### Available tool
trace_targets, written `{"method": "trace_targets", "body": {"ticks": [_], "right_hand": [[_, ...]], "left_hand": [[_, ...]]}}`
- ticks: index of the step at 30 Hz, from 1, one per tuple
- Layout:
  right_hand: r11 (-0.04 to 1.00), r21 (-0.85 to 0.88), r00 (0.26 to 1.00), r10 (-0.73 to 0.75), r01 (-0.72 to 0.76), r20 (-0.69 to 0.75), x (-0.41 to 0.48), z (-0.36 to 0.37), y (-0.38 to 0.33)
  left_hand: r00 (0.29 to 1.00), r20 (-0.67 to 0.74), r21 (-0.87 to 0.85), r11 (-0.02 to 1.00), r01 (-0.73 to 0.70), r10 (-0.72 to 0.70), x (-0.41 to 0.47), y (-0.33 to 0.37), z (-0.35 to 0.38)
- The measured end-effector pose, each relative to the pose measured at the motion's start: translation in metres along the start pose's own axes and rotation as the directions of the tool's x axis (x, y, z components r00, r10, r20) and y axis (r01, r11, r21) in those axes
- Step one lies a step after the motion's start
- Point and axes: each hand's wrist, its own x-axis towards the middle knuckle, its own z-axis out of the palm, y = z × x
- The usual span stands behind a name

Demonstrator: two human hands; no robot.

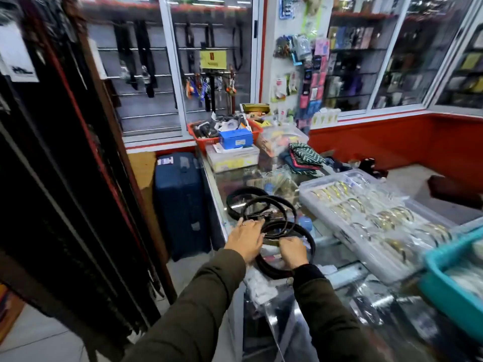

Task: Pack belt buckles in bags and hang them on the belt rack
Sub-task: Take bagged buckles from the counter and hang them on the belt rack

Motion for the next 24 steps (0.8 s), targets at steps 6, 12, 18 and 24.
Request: {"method": "trace_targets", "body": {"ticks": [6, 12, 18, 24], "right_hand": [[0.987, 0.085, 0.983, 0.127, -0.139, 0.134, 0.015, -0.005, 0.002], [0.861, 0.431, 0.960, 0.205, -0.269, 0.190, 0.018, 0.004, 0.013], [0.595, 0.793, 0.992, 0.079, -0.126, 0.099, 0.009, 0.001, 0.000], [0.517, 0.846, 0.983, -0.180, 0.131, -0.042, -0.009, -0.007, -0.044]], "left_hand": [[0.991, 0.133, 0.164, 0.986, -0.044, 0.022, 0.018, 0.018, 0.004], [0.994, 0.093, 0.124, 0.991, -0.060, 0.048, 0.024, 0.019, 0.008], [0.992, -0.127, -0.216, 0.976, -0.029, 0.002, 0.016, 0.019, -0.001], [0.926, -0.342, -0.566, 0.821, -0.065, -0.162, 0.003, 0.013, -0.032]]}}
